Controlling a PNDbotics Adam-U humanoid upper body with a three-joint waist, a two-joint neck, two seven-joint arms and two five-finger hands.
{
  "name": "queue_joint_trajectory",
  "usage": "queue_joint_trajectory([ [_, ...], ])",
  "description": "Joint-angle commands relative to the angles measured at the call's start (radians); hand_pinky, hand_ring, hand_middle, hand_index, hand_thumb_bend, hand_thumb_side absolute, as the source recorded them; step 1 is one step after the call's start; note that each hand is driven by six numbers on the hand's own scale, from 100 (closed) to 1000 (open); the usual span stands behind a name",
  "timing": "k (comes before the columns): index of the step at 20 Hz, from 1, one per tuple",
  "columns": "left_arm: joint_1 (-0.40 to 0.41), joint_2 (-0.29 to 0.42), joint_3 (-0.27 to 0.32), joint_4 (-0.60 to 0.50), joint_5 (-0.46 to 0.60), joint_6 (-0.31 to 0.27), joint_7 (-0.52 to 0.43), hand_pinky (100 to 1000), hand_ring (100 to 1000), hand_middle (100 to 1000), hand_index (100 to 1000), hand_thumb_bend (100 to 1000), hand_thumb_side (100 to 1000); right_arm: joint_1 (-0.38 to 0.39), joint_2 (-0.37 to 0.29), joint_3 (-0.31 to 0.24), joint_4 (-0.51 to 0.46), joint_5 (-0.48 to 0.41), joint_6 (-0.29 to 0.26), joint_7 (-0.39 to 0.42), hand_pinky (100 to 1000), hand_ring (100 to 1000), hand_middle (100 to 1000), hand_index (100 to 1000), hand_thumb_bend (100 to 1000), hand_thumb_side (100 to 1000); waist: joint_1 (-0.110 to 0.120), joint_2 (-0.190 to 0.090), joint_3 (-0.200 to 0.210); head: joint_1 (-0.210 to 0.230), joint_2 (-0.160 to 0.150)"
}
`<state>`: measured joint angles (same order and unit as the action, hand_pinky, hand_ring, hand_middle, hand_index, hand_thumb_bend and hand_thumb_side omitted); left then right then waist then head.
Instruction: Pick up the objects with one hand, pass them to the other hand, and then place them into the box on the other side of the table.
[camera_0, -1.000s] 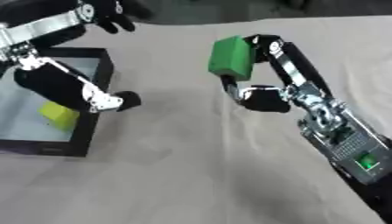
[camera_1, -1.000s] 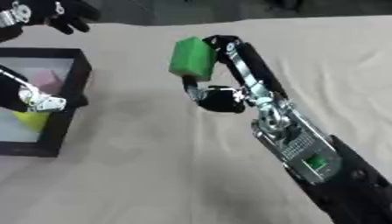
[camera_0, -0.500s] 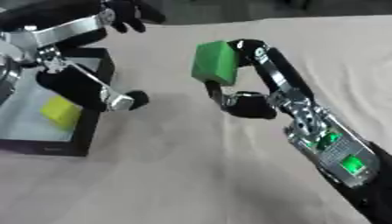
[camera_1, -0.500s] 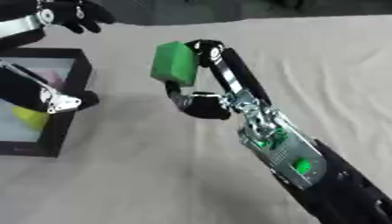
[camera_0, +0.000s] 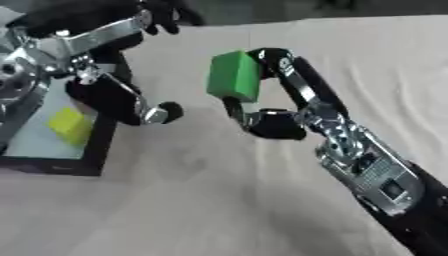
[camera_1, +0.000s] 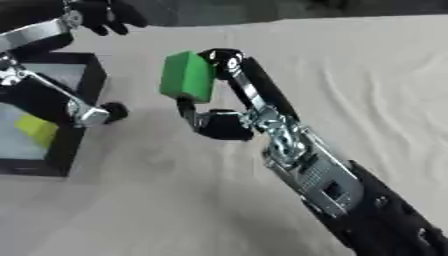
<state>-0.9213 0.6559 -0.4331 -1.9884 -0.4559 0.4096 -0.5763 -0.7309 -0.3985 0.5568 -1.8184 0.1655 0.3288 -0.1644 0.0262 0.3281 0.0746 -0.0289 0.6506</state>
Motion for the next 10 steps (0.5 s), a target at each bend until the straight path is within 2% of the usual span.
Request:
queue_joint_trajectory([
  [1, -0.026, -0.003, 0.002, -0.012, 0.004, 0.014, 0.003, 857, 868, 904, 940, 422, 100, -0.019, 0.003, -0.001, -0.007, 0.011, -0.003, 0.008, 786, 687, 605, 535, 100, 100, 0.013, -0.05, 0.0, 0.002, 0.005],
  [5, -0.032, -0.024, 0.0, -0.012, 0.008, 0.037, 0.015, 849, 863, 901, 933, 362, 105, -0.02, 0.009, 0.001, -0.009, 0.018, -0.009, 0.019, 786, 688, 605, 535, 100, 100, 0.012, -0.05, -0.001, 0.003, 0.007],
  [10, -0.038, -0.052, -0.006, -0.012, 0.006, 0.068, 0.022, 844, 859, 899, 928, 344, 106, -0.022, 0.012, 0.005, -0.011, 0.034, -0.015, 0.05, 788, 688, 605, 536, 100, 100, 0.012, -0.049, -0.004, 0.009, 0.006],
])
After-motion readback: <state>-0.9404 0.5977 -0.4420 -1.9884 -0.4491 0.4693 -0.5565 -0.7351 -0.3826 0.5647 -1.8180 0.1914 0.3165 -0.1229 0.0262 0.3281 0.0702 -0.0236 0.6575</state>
